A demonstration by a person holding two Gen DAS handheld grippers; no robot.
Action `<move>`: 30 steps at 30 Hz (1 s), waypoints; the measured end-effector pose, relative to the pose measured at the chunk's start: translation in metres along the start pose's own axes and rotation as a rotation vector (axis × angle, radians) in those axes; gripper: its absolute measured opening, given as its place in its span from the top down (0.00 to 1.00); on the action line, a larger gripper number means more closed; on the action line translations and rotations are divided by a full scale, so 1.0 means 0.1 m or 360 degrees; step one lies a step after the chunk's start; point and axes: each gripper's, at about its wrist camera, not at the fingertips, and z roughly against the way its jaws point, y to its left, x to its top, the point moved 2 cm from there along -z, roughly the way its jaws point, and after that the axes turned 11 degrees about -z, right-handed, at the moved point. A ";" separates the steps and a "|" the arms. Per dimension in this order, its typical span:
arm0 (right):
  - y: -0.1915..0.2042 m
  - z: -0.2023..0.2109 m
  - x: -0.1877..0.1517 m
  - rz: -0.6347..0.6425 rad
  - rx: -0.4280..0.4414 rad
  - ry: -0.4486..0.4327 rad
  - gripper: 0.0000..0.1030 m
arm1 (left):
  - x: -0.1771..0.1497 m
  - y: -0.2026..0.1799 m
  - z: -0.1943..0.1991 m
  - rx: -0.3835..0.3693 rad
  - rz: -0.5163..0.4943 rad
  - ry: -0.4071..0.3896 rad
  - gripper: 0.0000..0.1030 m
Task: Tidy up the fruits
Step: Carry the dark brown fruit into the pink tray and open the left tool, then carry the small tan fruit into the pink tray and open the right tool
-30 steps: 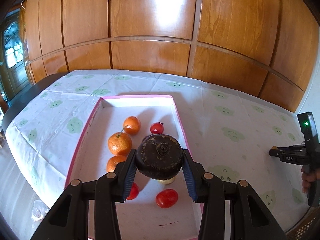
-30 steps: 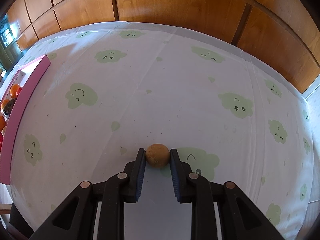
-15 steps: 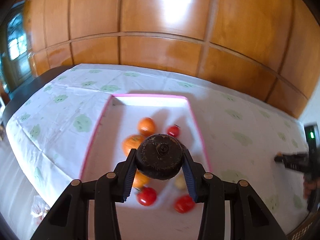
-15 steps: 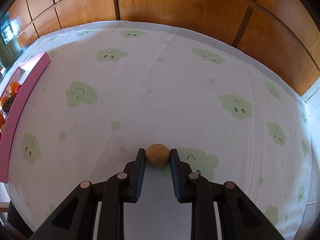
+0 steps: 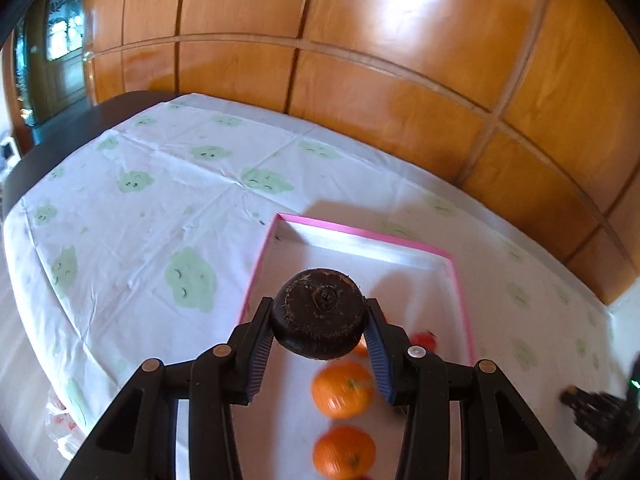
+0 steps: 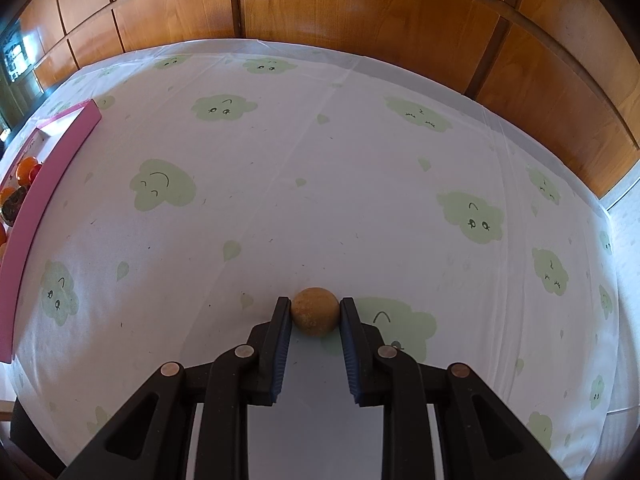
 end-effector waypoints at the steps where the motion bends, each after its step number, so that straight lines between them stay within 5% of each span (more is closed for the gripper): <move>1: 0.00 0.00 0.00 0.0000 -0.0001 0.0000 0.77 | 0.03 -0.02 -0.05 0.0005 -0.0016 0.0007 0.57; 6: 0.01 0.00 0.00 0.0002 -0.0002 -0.0001 0.77 | 0.05 -0.07 -0.34 0.0035 -0.0035 0.0093 0.56; 9: 0.00 0.00 0.00 0.0000 -0.0001 0.0000 0.77 | 0.02 -0.06 -0.43 0.0047 -0.0028 0.0120 0.45; 12: 0.00 0.00 0.00 0.0000 -0.0001 -0.0001 0.77 | -0.04 -0.03 -0.41 0.0050 -0.0011 0.0119 0.44; 30: 0.03 0.01 0.00 0.0025 -0.0049 0.0003 0.77 | -0.45 -0.39 0.64 0.0121 -0.0230 -0.0198 0.39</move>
